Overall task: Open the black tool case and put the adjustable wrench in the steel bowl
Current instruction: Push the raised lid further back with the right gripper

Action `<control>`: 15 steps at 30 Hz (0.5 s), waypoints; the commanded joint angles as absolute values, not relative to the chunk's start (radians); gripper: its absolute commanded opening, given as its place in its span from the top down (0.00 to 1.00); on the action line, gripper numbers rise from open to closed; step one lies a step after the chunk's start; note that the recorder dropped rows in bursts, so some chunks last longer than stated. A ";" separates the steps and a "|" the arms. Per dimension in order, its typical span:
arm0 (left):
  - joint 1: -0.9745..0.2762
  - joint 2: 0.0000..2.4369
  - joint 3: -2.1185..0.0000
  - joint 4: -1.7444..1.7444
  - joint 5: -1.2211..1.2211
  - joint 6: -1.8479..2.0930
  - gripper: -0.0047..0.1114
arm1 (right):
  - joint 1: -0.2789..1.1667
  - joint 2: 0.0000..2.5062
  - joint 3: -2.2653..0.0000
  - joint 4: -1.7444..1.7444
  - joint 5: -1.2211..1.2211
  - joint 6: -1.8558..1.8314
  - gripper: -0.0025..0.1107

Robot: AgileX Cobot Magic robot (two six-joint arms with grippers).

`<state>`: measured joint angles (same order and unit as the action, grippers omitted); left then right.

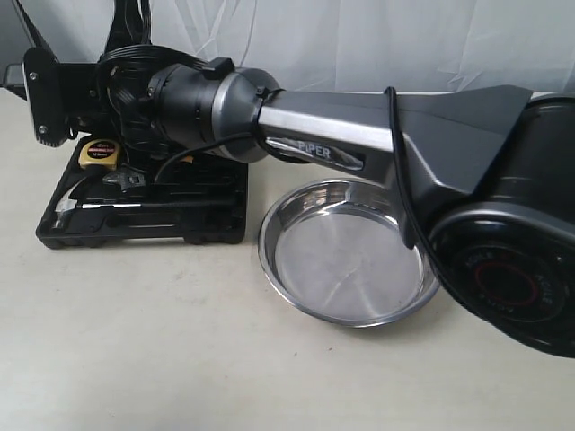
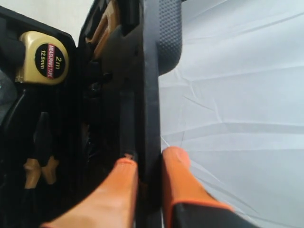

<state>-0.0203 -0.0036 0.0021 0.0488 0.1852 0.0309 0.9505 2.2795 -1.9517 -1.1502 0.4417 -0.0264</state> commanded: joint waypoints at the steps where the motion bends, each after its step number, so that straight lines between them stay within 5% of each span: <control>1: -0.021 0.000 0.000 0.047 0.181 0.030 0.96 | 0.942 2.261 -1.960 -1.206 0.437 0.000 0.99; 15: -0.021 0.000 0.000 0.047 0.181 0.030 0.96 | 0.977 2.261 -1.960 -1.199 0.467 0.000 0.99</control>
